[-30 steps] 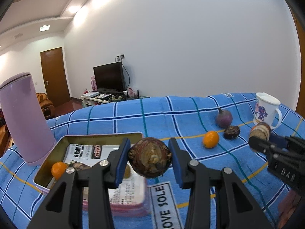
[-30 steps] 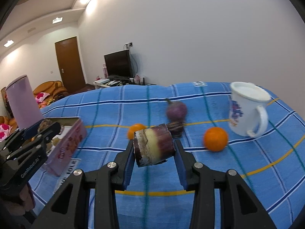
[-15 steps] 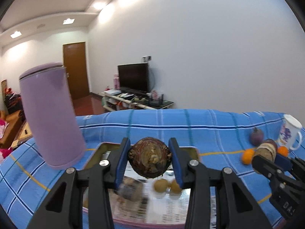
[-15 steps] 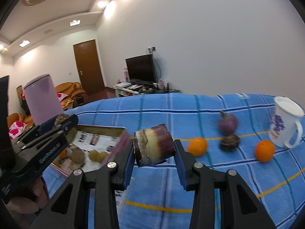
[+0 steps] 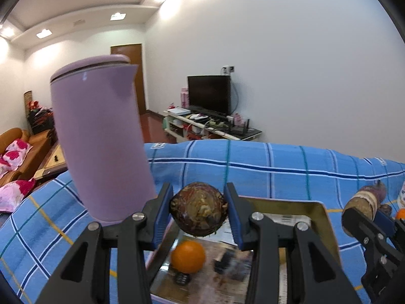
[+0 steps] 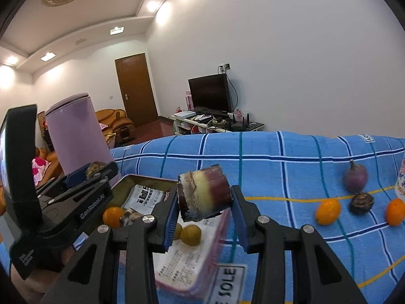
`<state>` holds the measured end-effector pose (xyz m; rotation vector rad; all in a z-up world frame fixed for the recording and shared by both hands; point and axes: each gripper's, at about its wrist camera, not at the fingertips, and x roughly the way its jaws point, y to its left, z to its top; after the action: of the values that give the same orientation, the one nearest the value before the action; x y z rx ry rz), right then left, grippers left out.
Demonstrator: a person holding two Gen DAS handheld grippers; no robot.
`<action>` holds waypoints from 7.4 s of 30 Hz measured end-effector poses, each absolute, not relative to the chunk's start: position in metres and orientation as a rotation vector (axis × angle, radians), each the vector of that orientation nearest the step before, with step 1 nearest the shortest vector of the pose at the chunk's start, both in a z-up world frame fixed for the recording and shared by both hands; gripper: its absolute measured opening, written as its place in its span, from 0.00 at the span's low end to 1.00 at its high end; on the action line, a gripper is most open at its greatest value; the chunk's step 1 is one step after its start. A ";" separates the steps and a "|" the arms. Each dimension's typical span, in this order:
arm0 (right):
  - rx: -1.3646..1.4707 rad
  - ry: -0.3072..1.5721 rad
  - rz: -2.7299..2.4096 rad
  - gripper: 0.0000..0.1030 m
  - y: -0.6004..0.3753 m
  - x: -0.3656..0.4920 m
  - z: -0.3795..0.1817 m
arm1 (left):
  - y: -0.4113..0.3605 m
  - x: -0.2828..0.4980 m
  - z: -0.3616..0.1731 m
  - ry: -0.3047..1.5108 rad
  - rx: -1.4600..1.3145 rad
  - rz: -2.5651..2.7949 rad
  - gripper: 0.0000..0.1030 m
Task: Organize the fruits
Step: 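Carry the brown fruit and the purple-skinned slice over the tin box, then open the right gripper to drop the slice while the left gripper drops the brown fruit, then withdraw both open tools from the tin box toward the remaining fruits, then grasp an orange with the right gripper while the left gripper grasps another orange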
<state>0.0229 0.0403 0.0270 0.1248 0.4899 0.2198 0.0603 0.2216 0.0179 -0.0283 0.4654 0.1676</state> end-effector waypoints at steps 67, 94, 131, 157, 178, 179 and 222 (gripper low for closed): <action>0.120 0.304 0.013 0.79 0.043 0.012 0.032 | 0.216 0.061 0.001 0.505 0.028 0.260 1.00; 0.105 0.259 -0.007 0.80 0.035 -0.001 0.032 | 0.205 0.043 0.008 0.423 0.027 0.271 1.00; 0.036 0.291 -0.019 0.80 0.013 -0.028 0.033 | 0.187 0.009 0.008 0.409 0.008 0.272 1.00; -0.018 0.332 -0.067 0.79 -0.069 -0.052 0.035 | 0.115 -0.012 0.007 0.457 0.124 0.155 1.00; 0.003 0.383 -0.242 0.79 -0.172 -0.067 0.036 | 0.029 -0.015 0.007 0.491 0.171 0.007 1.00; 0.010 0.389 -0.257 0.79 -0.179 -0.067 0.036 | 0.024 -0.014 0.007 0.495 0.176 -0.001 1.00; 0.221 0.846 -0.036 0.48 -0.244 0.023 -0.013 | -0.056 0.104 -0.020 0.824 0.050 -0.156 0.74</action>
<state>0.0234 -0.2437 -0.0133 0.2215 0.8458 -0.0365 0.1038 -0.0562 -0.0195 0.0501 0.8239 -0.1562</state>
